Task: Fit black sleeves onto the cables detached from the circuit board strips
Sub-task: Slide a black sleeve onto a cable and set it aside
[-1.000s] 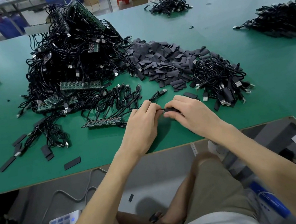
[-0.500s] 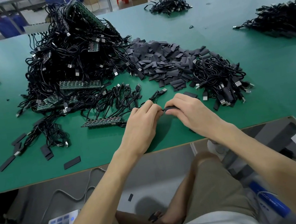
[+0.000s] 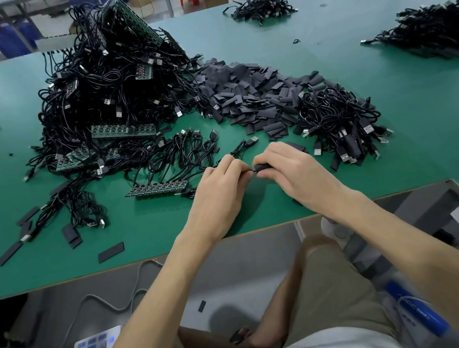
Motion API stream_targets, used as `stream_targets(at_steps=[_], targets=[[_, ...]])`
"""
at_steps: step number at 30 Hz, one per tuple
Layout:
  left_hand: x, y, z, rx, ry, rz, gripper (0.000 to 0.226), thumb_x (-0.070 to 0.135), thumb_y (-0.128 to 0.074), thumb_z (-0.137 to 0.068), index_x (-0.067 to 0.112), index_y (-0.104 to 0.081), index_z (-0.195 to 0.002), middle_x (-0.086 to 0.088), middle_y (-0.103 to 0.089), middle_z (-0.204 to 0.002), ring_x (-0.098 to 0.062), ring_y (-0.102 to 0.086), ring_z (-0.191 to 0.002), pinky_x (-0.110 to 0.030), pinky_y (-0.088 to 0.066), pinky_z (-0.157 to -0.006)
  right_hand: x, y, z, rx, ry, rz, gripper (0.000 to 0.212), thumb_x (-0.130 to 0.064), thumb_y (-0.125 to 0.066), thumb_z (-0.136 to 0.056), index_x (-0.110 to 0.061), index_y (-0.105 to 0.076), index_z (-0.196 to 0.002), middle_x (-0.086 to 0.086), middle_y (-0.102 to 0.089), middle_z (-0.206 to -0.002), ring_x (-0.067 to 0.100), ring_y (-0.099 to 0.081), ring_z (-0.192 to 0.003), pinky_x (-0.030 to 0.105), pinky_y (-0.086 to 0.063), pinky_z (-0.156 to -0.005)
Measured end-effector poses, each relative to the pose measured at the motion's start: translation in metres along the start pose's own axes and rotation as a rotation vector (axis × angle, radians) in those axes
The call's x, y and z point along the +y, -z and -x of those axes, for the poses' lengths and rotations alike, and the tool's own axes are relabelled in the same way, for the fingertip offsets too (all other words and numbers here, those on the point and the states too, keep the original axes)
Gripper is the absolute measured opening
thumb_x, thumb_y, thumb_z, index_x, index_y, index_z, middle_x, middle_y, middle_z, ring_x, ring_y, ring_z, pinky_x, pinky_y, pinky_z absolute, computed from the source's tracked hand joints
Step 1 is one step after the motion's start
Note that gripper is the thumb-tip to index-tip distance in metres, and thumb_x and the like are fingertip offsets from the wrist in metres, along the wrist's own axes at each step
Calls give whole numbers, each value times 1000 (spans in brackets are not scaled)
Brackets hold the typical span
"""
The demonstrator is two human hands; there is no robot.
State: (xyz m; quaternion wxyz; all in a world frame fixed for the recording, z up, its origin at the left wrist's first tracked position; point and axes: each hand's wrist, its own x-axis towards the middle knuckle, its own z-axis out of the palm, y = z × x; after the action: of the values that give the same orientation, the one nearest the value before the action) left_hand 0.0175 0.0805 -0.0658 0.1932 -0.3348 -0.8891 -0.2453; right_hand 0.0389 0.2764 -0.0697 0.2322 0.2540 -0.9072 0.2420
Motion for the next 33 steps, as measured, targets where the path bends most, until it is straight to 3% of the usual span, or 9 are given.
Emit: stream_targets(at_steps=[5, 10, 12, 22, 33], targets=[[-1, 4, -2, -70, 66, 232, 14, 20, -55, -105, 9, -62, -106, 2, -55, -99, -22, -56, -85, -43, -48, -79, 0, 0, 1, 37, -13, 10, 15, -13, -63, -101, -2, -67, -109, 6, -62, -100, 20, -57, -93, 22, -41, -90], [-4, 3, -4, -45, 128, 316, 9, 19, -57, -103, 12, -60, -99, 6, -53, -94, -8, -51, -81, -27, -43, -74, -3, 1, 0, 18, -28, 2, 22, -16, -68, -98, -3, -65, -115, 6, -62, -104, 20, -58, -96, 30, -49, -87], [-5, 3, -4, -34, 139, 325, 10, 20, -57, -103, 13, -59, -97, 8, -51, -91, -7, -50, -80, -24, -40, -71, -4, 2, 1, 23, -37, 8, 22, -15, -67, -98, -4, -65, -117, 5, -61, -105, 21, -59, -97, 36, -53, -85], [-3, 3, -3, -78, 104, 291, 13, 22, -52, -103, 15, -54, -93, 5, -49, -89, -19, -49, -77, -44, -46, -70, -8, 4, 1, 54, 18, 99, 23, -13, -66, -100, -3, -69, -120, 10, -62, -100, 26, -62, -88, 41, -57, -80], [-6, 5, -3, -93, 122, 355, 14, 21, -50, -104, 13, -56, -95, 4, -50, -89, -17, -49, -79, -43, -46, -71, -8, -1, -1, 10, 73, 90, 23, -13, -56, -105, 3, -65, -119, 12, -60, -102, 28, -60, -90, 43, -54, -87]])
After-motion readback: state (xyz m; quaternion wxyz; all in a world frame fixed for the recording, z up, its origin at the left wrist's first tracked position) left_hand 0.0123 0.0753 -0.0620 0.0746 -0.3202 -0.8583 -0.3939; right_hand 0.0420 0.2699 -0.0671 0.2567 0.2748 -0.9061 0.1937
